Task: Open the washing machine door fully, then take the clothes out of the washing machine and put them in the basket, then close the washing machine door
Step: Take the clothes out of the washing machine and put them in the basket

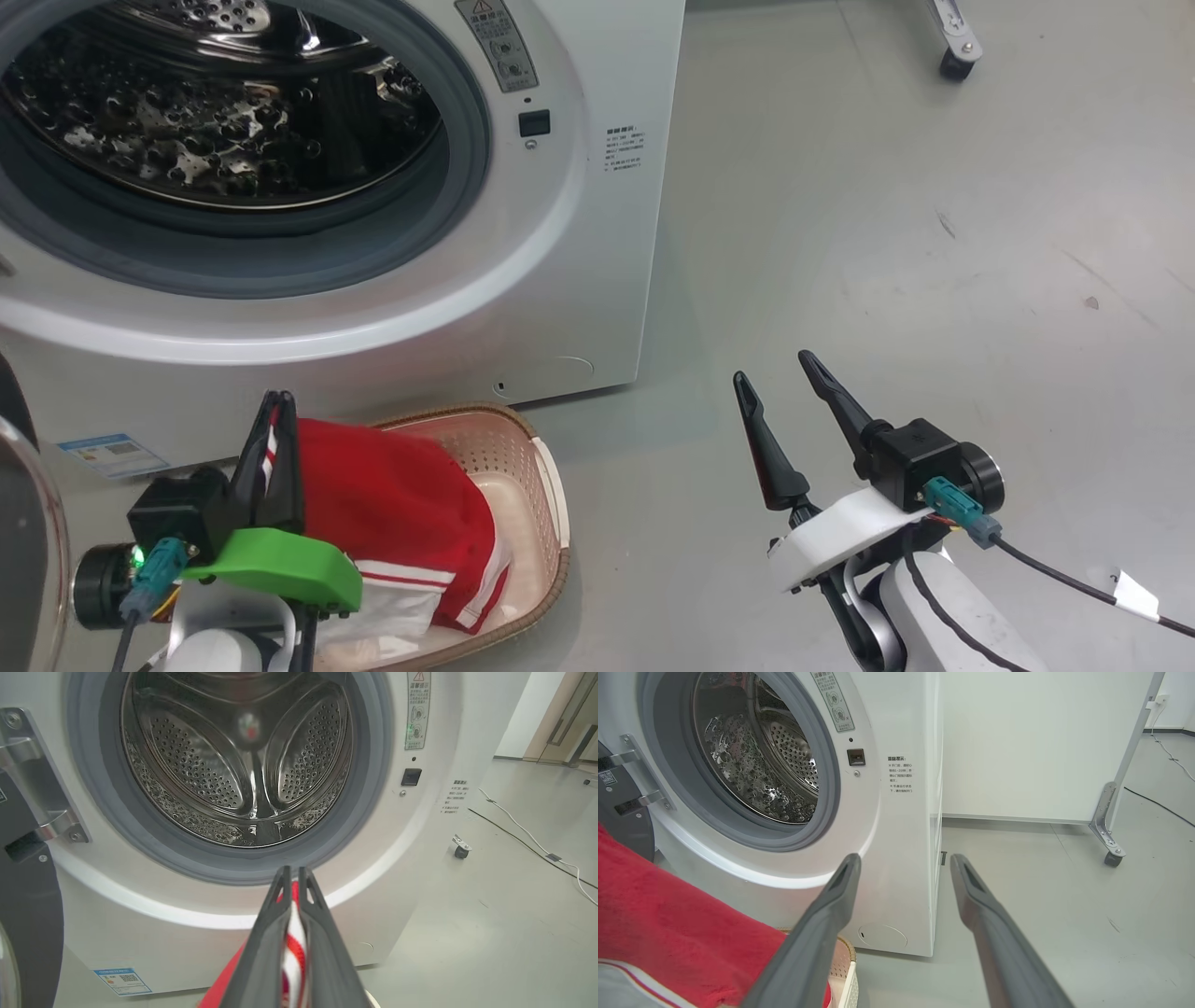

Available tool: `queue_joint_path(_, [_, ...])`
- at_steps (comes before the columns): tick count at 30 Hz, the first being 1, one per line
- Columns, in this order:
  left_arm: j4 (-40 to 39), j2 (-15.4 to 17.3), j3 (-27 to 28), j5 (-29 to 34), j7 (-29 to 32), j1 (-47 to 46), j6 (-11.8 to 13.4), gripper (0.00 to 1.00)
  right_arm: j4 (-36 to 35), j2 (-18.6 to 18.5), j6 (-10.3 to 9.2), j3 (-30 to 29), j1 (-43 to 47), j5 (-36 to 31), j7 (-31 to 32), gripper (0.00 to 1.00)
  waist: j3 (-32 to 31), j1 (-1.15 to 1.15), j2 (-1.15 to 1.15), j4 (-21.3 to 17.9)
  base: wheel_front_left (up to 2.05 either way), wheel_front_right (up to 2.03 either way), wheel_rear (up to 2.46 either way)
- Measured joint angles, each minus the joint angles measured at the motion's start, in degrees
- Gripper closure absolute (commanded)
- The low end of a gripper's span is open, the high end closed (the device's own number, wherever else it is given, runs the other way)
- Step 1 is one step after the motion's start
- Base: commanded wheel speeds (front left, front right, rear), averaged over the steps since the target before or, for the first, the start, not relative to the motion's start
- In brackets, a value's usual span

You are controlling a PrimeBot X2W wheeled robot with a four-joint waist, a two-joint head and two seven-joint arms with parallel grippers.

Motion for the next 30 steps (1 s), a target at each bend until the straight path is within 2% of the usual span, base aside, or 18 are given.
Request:
queue_joint_path(4, [3.1,-0.1,-0.8,-0.3,-0.5,-0.2,-0.4,1.0,-0.9,0.0,0.0,0.3,-0.4,0.0,0.0,0.0,2.5,0.0,0.0,-0.7,0.0,0.0,0.0])
queue_joint_path(17, [14.1,1.0,-4.0,1.5,-0.8,-8.3,-4.6,1.0,-4.6,0.0,-0.08,0.3,-5.4,-0.4,0.0,0.0,11.5,0.0,0.0,-2.8,0.0,0.0,0.0])
queue_joint_path(21, [18.5,2.2,-3.7,2.0,-1.1,-11.3,-5.1,1.0,-5.6,0.0,-0.1,0.6,-7.4,-0.3,0.0,0.0,14.6,0.0,0.0,-3.4,0.0,0.0,0.0])
queue_joint_path(30, [27.3,1.9,-3.1,1.7,-1.5,-16.5,-5.4,1.0,-7.2,0.0,-0.19,1.8,-10.7,0.2,0.0,0.0,21.1,0.0,0.0,-4.6,0.0,0.0,0.0])
